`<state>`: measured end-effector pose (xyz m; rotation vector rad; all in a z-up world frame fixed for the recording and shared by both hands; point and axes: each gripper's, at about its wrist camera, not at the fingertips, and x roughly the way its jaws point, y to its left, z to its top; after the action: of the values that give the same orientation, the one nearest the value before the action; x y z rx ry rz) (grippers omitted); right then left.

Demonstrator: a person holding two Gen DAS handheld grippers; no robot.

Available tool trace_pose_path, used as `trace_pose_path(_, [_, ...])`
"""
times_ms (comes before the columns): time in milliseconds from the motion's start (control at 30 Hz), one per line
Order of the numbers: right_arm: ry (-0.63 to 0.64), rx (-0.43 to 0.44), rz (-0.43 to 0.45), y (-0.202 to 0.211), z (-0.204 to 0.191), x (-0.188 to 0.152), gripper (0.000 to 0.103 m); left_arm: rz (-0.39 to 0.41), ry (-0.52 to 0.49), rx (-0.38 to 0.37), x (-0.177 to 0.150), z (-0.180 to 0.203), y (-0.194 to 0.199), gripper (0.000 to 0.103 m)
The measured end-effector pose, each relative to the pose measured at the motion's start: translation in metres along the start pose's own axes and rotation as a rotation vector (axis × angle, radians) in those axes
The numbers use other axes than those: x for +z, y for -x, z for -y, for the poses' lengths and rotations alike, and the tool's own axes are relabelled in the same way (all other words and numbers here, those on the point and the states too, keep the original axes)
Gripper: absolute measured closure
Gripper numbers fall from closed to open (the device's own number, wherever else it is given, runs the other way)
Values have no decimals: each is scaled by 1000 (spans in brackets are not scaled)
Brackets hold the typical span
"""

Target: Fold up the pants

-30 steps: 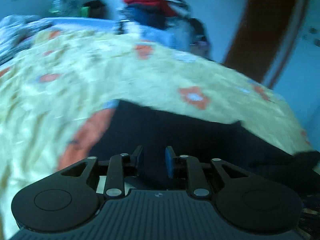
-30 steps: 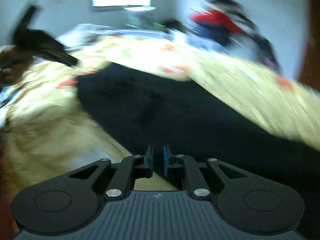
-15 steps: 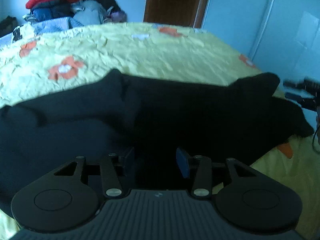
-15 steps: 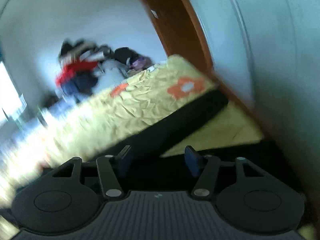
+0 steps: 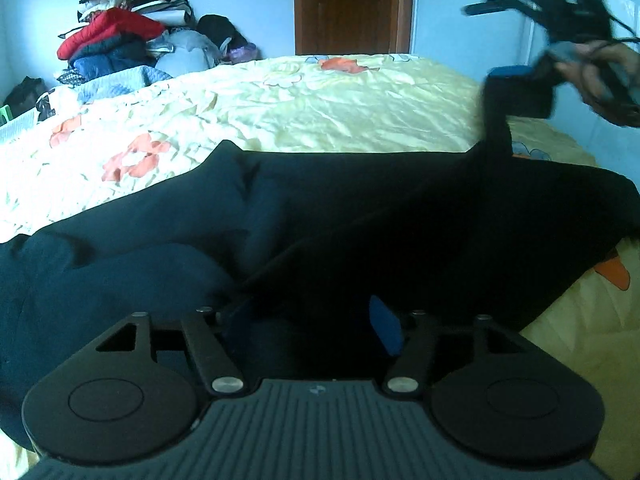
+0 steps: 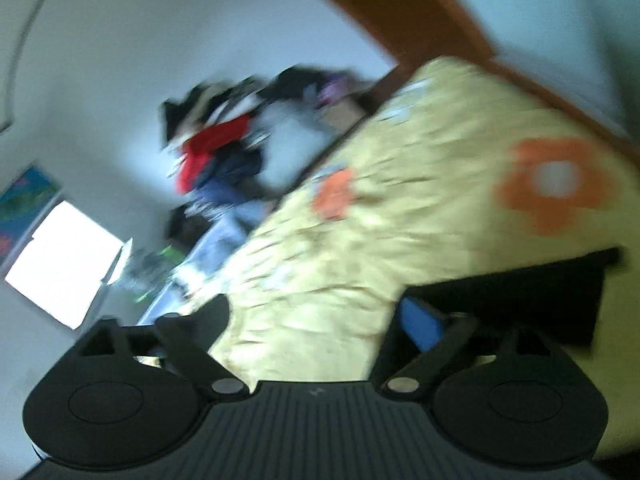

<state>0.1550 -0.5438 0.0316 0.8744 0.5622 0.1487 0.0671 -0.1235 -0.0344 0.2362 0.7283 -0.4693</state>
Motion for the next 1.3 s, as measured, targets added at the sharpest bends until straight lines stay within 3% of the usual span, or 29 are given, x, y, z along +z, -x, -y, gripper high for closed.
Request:
trace_pose_path(33, [28, -26, -8, -10, -4, 2, 7, -1, 0, -3, 0, -1, 0, 33])
trace_pose_path(100, [97, -147, 52, -14, -10, 1, 7, 1, 5, -12, 0, -4, -1, 32])
trace_pose_path(133, [121, -157, 90, -6, -11, -1, 7, 5, 6, -16, -1, -5, -1, 31])
trace_pose_path(233, [121, -75, 211, 21, 0, -14, 7, 24, 2, -17, -3, -4, -2, 27])
trace_pose_path(300, [74, -87, 235, 34, 10, -16, 6, 27, 0, -21, -3, -3, -3, 23])
trace_pose_path(433, [6, -53, 191, 38, 28, -14, 6, 35, -2, -25, -4, -3, -4, 22])
trace_pose_path(733, [-147, -43, 27, -21, 60, -29, 8, 32, -7, -36, -3, -4, -5, 20])
trace_pose_path(833, [-138, -97, 58, -20, 58, -35, 8, 35, -7, -35, -3, -3, -6, 19])
trace_pose_path(967, [-177, -74, 186, -27, 67, -27, 9, 36, -9, -35, -3, -3, -7, 17])
trace_pose_path(1033, [-175, -92, 213, -32, 70, -22, 34, 34, -9, -36, -3, -3, -7, 17])
trace_pose_path(1067, [-182, -112, 218, -37, 72, -21, 76, 33, -10, -36, -3, -3, -7, 17])
trace_pose_path(1100, [-204, -116, 220, -38, 76, -20, 99, 31, -11, -36, -2, -3, -7, 17])
trace_pose_path(1300, [-150, -69, 352, 15, 65, -32, 99, 27, -8, -43, -1, -4, -7, 17])
